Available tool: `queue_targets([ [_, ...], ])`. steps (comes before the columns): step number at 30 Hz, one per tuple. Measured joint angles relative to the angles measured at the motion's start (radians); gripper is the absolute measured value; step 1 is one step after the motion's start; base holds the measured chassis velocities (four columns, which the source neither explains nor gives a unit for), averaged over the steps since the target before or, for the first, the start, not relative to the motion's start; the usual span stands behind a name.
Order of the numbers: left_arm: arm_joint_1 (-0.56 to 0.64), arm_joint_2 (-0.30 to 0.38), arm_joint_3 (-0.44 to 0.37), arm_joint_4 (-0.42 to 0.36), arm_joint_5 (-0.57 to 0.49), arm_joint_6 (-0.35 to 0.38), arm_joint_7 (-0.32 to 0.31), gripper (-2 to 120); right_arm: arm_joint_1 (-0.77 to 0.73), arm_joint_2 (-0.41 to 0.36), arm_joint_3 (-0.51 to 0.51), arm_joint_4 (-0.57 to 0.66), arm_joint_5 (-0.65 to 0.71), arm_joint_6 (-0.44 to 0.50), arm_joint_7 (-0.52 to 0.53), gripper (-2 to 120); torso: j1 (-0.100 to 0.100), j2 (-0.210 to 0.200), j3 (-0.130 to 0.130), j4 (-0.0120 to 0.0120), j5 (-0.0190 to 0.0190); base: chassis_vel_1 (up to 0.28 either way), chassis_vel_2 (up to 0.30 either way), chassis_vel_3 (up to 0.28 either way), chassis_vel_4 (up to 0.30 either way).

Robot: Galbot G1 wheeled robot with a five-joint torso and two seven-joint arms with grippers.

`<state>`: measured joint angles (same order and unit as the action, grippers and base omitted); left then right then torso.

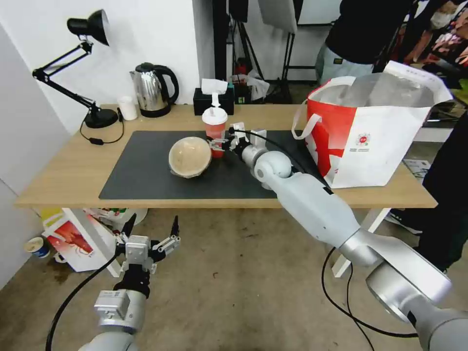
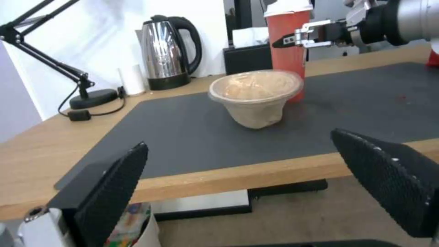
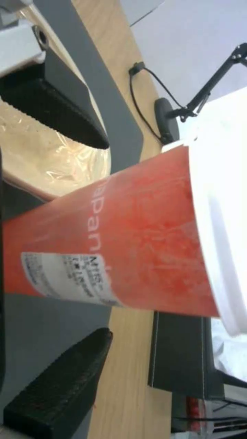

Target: Pick up the trash from the table and place it into the takeout bag.

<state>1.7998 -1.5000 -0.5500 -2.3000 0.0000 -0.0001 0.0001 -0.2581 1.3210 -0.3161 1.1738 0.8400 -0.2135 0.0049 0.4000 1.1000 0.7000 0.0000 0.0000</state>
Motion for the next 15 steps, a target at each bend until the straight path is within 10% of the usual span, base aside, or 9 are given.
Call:
queue_targets([
  [15, 0.0, 0.0, 0.0, 0.0, 0.0, 0.0, 0.0, 100, 0.029, 0.055, -0.002, -0.09, -0.025, 0.013, -0.024, 100, 0.0, 0.0, 0.0, 0.0, 0.0, 0.0, 0.0, 0.0, 0.0],
])
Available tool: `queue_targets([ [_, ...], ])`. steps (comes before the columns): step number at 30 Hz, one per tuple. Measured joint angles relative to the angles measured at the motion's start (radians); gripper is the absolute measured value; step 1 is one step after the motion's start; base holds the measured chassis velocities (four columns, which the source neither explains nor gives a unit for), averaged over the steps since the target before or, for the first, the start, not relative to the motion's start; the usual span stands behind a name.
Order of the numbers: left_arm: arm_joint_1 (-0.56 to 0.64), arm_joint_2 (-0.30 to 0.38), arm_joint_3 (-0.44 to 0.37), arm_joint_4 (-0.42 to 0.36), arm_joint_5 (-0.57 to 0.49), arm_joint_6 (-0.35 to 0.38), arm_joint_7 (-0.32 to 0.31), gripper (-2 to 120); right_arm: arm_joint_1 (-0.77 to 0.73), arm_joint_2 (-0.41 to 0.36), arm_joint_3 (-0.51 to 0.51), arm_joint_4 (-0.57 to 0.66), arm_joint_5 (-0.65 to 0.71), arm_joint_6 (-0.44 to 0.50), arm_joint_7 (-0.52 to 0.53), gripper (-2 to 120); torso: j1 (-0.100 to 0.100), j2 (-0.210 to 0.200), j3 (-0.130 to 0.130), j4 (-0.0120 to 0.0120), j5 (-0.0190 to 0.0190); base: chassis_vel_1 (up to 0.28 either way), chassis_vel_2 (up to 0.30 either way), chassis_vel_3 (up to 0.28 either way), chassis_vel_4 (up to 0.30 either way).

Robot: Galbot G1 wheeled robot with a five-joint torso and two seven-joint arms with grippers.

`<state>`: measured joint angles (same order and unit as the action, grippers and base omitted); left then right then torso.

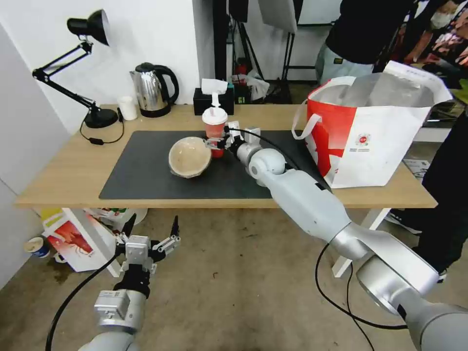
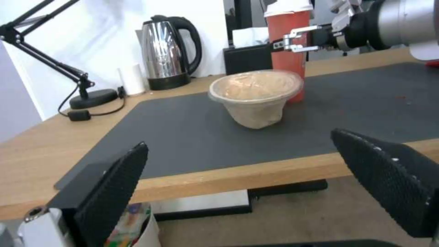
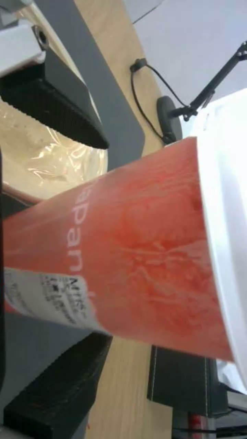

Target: Pick up the trash from the table and place it into the takeout bag.

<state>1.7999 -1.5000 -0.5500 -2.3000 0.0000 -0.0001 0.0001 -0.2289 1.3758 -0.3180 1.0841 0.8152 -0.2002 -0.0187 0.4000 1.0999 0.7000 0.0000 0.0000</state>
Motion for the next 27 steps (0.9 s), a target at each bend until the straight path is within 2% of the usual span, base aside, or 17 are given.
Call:
queue_targets([
  [18, 0.0, 0.0, 0.0, 0.0, 0.0, 0.0, 0.0, 100, 0.008, 0.03, 0.014, -0.078, -0.018, 0.021, -0.034, 100, 0.0, 0.0, 0.0, 0.0, 0.0, 0.0, 0.0, 0.0, 0.0],
  [25, 0.0, 0.0, 0.0, 0.0, 0.0, 0.0, 0.0, 100, 0.007, 0.03, 0.017, -0.081, -0.014, 0.023, -0.058, 84, 0.0, 0.0, 0.0, 0.0, 0.0, 0.0, 0.0, 0.0, 0.0],
  [27, 0.0, 0.0, 0.0, 0.0, 0.0, 0.0, 0.0, 100, 0.001, 0.031, 0.02, -0.081, -0.013, 0.023, -0.06, 75, 0.0, 0.0, 0.0, 0.0, 0.0, 0.0, 0.0, 0.0, 0.0],
])
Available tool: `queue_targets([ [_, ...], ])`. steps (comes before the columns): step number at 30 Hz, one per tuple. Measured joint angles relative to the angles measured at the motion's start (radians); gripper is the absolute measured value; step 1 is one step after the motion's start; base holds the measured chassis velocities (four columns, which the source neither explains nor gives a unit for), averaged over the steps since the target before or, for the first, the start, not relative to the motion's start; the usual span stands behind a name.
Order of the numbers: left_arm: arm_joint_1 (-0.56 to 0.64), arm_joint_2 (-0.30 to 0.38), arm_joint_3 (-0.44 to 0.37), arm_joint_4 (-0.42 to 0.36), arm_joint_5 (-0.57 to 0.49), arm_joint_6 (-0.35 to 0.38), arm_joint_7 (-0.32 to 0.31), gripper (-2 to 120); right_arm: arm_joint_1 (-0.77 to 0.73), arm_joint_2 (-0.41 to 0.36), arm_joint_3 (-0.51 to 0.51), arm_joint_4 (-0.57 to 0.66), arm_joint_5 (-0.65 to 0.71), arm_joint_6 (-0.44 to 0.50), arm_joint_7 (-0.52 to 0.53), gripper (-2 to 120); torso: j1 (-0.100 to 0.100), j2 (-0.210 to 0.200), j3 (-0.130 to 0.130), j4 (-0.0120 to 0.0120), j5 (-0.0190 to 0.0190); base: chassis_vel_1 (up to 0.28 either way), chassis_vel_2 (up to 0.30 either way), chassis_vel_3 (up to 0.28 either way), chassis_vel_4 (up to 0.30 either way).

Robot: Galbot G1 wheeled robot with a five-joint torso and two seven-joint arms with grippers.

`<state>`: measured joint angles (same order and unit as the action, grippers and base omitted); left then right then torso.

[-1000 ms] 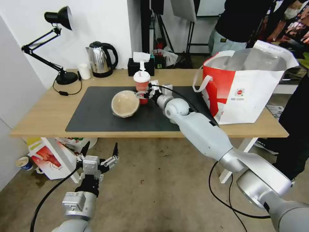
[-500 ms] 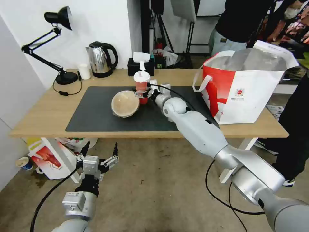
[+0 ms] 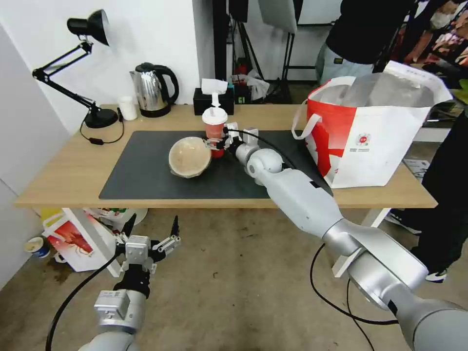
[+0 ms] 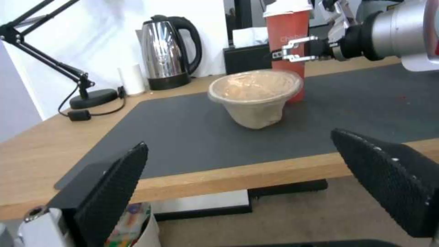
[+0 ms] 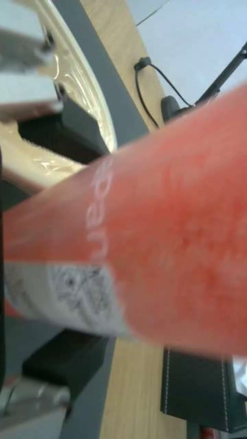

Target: Pick up the trash from the table and place it into the takeout bag.

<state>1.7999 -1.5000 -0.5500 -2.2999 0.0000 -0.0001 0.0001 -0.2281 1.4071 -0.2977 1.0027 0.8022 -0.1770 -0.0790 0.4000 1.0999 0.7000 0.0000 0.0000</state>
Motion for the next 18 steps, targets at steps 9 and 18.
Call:
queue_targets([
  [9, 0.0, 0.0, 0.0, 0.0, 0.0, 0.0, 0.0, 100, -0.003, -0.006, 0.003, 0.004, 0.007, 0.0, -0.004, 48, 0.0, 0.0, 0.0, 0.0, 0.0, 0.0, 0.0, 0.0, 0.0],
  [18, 0.0, 0.0, 0.0, 0.0, 0.0, 0.0, 0.0, 100, -0.006, -0.03, 0.006, 0.037, 0.023, 0.0, -0.003, 27, 0.0, 0.0, 0.0, 0.0, 0.0, 0.0, 0.0, 0.0, 0.0],
])
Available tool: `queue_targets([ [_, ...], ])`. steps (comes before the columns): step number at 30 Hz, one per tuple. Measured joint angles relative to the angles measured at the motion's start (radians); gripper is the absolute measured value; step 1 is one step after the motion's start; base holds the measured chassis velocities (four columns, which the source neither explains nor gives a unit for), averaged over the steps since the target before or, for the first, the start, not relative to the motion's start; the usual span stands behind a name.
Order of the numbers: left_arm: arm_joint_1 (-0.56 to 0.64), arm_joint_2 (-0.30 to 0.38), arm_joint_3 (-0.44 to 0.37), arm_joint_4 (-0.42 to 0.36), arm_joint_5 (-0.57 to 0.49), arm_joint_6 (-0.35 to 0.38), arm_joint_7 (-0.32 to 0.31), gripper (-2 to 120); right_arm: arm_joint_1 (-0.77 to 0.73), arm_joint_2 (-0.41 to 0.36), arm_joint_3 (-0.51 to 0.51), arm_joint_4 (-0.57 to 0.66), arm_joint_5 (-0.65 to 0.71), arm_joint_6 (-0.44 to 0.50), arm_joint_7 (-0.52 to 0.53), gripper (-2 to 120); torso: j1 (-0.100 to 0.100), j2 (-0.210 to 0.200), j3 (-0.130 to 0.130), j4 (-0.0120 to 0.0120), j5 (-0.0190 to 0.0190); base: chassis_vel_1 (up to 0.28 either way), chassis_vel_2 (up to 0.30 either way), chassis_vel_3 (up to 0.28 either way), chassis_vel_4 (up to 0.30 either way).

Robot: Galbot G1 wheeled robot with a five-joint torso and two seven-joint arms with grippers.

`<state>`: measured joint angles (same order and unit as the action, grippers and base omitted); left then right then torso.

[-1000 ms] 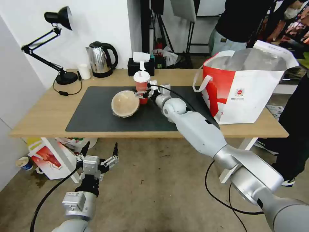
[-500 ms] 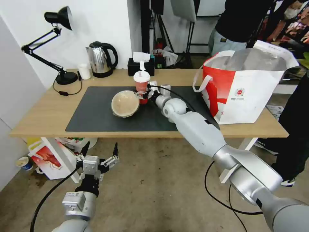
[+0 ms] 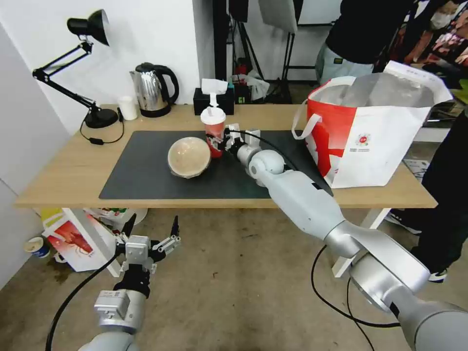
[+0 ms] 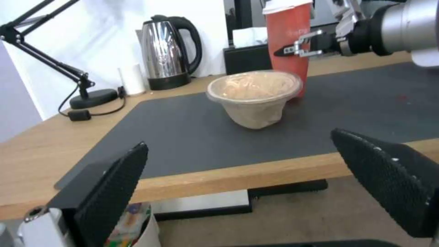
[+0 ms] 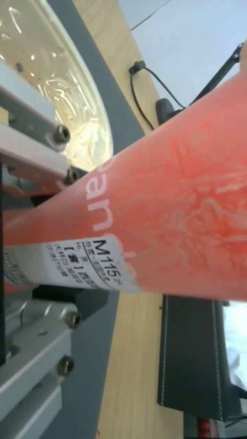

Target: Pick up the trash from the table and place it into the takeout bag.

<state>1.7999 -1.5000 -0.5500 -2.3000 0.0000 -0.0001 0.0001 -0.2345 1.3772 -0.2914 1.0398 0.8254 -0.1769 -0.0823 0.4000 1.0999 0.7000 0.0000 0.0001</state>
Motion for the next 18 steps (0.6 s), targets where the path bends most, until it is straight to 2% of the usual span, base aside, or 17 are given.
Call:
queue_targets([
  [9, 0.0, 0.0, 0.0, 0.0, 0.0, 0.0, 0.0, 100, 0.003, -0.036, 0.006, 0.043, 0.025, 0.0, 0.003, 8, 0.0, 0.0, 0.0, -0.0001, 0.0, 0.0, 0.0, 0.0, 0.0],
  [18, 0.0, 0.0, 0.0, 0.0, 0.0, 0.0, 0.0, 100, 0.002, -0.053, 0.039, 0.074, 0.025, 0.006, 0.005, 7, 0.0, 0.0, 0.0, -0.0001, 0.0001, 0.0, 0.0, 0.0, 0.0],
])
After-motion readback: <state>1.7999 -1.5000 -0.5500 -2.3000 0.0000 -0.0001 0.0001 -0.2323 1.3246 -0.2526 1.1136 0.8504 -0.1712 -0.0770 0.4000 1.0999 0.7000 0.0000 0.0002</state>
